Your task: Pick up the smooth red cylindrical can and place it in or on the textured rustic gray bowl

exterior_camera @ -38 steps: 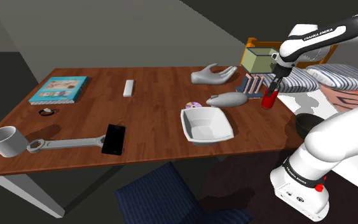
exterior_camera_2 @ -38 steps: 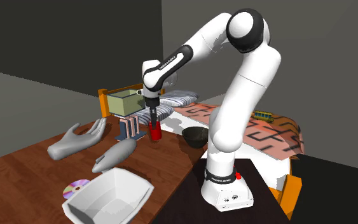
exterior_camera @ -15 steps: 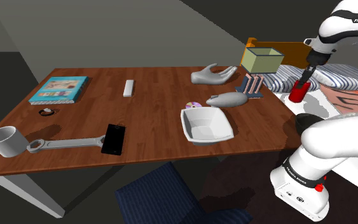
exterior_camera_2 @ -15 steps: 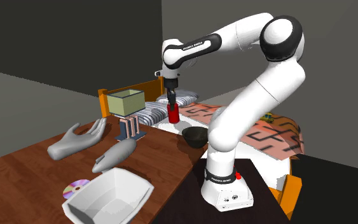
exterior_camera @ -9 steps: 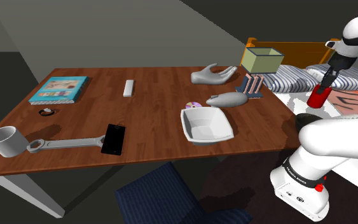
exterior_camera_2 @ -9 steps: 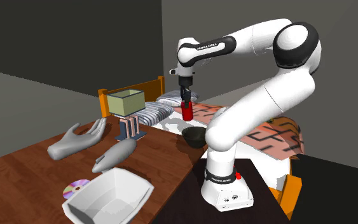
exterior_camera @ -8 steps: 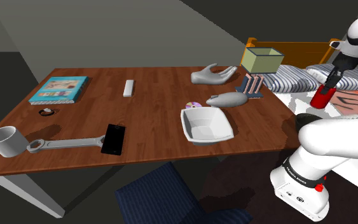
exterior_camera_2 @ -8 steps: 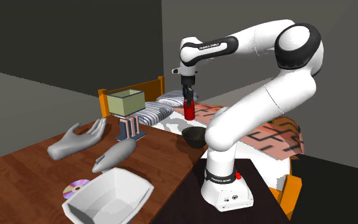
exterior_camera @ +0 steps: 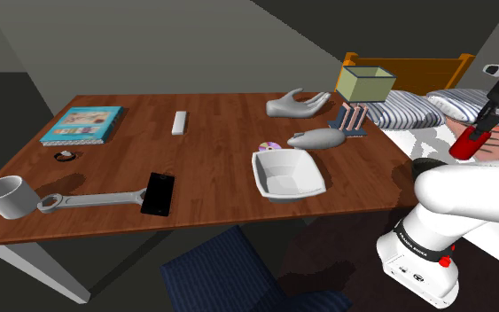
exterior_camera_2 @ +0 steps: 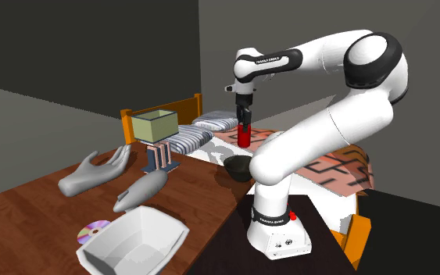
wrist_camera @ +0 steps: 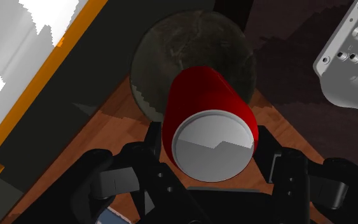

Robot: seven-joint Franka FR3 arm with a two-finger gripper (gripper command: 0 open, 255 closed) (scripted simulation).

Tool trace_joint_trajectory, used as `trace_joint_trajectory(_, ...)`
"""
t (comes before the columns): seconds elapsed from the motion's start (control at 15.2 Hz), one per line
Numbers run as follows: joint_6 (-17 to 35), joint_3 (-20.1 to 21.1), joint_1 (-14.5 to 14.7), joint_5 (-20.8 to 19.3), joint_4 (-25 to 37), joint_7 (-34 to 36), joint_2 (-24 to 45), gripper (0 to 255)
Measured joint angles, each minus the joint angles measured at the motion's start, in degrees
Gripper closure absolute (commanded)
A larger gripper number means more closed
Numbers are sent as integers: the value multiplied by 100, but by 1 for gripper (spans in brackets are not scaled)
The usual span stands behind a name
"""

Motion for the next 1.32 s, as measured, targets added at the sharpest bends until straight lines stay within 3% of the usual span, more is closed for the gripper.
trace_joint_trajectory(1.06,1236,-761,-89,-609,-911,70,296,255)
trace_joint_trajectory(1.32,1321,-807,-68,-635,-943,88,343,255)
